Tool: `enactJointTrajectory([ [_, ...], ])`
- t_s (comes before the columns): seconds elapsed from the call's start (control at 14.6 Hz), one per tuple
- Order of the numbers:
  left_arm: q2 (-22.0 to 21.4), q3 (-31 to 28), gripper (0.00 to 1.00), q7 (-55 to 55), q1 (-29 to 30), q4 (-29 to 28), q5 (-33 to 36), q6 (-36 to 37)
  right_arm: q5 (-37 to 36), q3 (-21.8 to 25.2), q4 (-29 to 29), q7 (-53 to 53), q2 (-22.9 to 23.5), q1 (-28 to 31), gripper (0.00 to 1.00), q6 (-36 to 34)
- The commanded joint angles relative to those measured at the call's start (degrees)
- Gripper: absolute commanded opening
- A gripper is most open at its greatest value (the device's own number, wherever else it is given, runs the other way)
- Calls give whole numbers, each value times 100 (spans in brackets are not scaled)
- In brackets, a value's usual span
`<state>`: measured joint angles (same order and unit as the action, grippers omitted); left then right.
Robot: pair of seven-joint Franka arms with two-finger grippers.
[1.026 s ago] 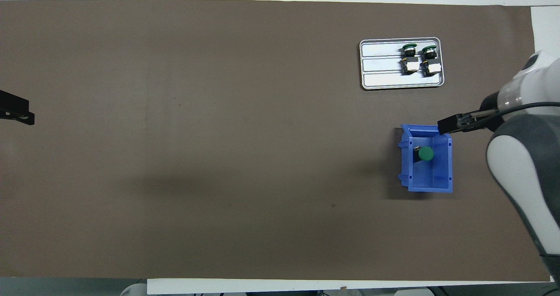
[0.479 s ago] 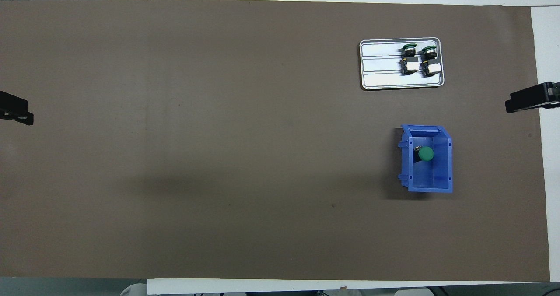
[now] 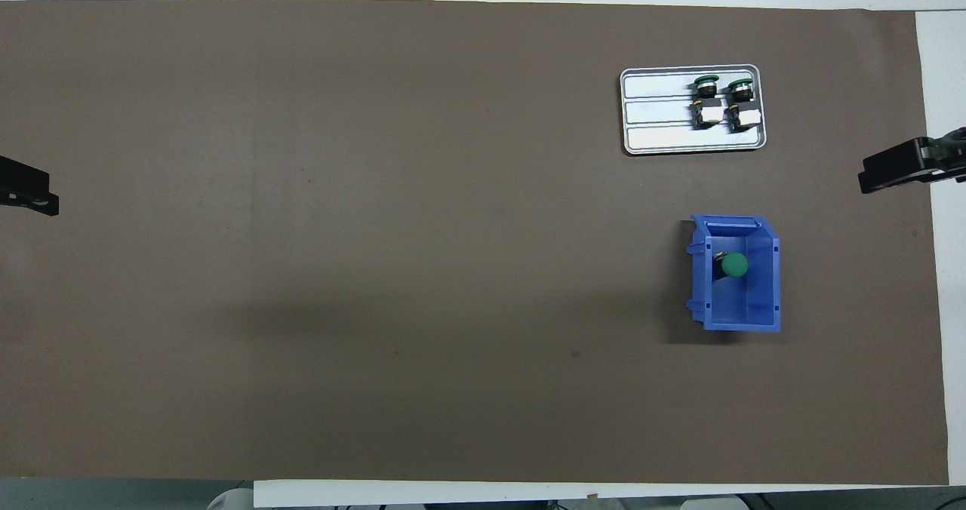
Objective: Place and press button with both arms
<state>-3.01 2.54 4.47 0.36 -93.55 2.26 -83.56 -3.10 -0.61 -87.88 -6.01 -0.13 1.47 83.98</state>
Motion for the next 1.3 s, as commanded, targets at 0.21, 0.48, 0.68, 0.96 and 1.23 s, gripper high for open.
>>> enactJointTrajectory([
  [0.21,-59,9,100,27,-18,-93,91,-19,-15,61,114,12,83,-15,100,-119],
  [0.48,-76,18,100,1,-27,-75,91,-63,-50,79,114,21,83,-15,100,-93],
  [0.68,-68,27,100,10,-36,-58,91,-63,-50,79,105,21,74,-15,100,-128],
  [0.96,-6,9,100,27,-45,56,-163,-72,-50,87,87,21,65,-6,100,-136],
  [1.23,99,-8,100,27,-9,284,-182,-28,-42,87,87,12,65,-6,100,-128],
])
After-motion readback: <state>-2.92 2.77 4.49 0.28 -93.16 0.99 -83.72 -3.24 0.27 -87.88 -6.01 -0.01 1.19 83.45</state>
